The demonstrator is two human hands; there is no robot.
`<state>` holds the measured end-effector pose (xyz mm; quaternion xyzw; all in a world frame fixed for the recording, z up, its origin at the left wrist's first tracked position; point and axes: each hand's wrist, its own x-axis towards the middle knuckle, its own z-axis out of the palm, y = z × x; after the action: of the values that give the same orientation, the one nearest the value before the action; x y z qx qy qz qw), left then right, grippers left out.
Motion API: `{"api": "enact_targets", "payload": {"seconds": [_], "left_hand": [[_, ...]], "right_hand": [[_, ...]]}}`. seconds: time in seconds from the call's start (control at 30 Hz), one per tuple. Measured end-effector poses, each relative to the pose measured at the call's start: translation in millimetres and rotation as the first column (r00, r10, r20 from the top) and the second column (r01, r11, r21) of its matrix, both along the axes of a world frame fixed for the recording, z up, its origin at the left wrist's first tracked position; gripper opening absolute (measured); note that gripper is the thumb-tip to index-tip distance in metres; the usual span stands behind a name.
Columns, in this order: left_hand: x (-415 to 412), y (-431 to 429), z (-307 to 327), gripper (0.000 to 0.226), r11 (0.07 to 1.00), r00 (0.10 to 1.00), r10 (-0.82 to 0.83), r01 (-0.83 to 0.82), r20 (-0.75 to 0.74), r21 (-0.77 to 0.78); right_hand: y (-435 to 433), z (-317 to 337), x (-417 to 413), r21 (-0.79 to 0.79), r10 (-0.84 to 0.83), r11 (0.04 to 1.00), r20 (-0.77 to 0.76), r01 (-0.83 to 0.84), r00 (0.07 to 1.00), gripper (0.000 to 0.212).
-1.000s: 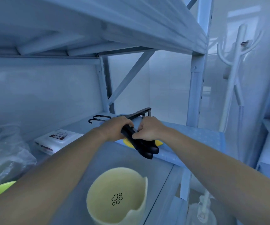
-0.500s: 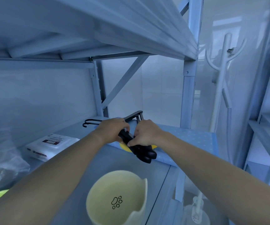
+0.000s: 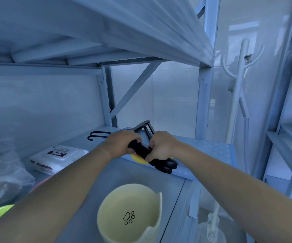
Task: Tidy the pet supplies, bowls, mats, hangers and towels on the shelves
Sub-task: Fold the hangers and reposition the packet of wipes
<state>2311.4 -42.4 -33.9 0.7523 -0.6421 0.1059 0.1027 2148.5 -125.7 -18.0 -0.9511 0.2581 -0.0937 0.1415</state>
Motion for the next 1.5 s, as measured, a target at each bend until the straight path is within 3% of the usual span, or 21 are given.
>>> {"api": "enact_targets", "payload": {"seconds": [0.07,0.17,0.3,0.43,0.77,0.97,1.1,1.27,1.5], "left_hand": [[-1,-2,2,0.047,1.0,1.0,-0.009,0.009,0.021,0.025],[-5,-9,7,0.037,0.997,0.996,-0.055,0.051,0.072,0.058],[-14,-19,13,0.027,0.986,0.997,-0.077,0.076,0.003,0.147],[-14,-24,17,0.018,0.977,0.993,-0.113,0.108,0.016,0.182],[-29,-38,22,0.016,0.978,0.985,-0.127,0.105,0.115,0.181],[-61,-73,33,0.015,0.986,0.982,-0.07,0.042,0.174,0.16],[-87,-103,27,0.017,0.976,0.978,-0.029,-0.017,0.207,0.217],[-108,-127,2,0.027,0.95,0.99,0.073,-0.106,0.121,0.293],[-124,-121,-9,0.032,0.941,0.963,0.252,-0.266,0.09,0.208]], "right_hand": [[-6,7,-5,-0.035,0.021,0.999,-0.024,-0.022,0.999,0.03],[-17,16,-13,-0.058,0.06,0.996,-0.052,-0.063,0.997,0.032],[-26,11,-25,-0.049,0.09,0.995,-0.048,-0.092,0.995,0.041],[-27,-4,-32,-0.027,0.108,0.994,0.018,-0.107,0.994,0.05],[-64,-14,-63,-0.123,0.226,0.97,0.139,-0.21,0.964,0.045],[-124,-8,-87,-0.205,0.323,0.937,0.21,-0.282,0.923,0.047],[-170,-16,-102,-0.167,0.397,0.915,0.201,-0.368,0.895,0.046],[-206,-43,-107,-0.13,0.515,0.857,0.195,-0.499,0.835,0.052],[-220,-52,-106,-0.164,0.649,0.761,0.23,-0.628,0.726,0.05]]}}
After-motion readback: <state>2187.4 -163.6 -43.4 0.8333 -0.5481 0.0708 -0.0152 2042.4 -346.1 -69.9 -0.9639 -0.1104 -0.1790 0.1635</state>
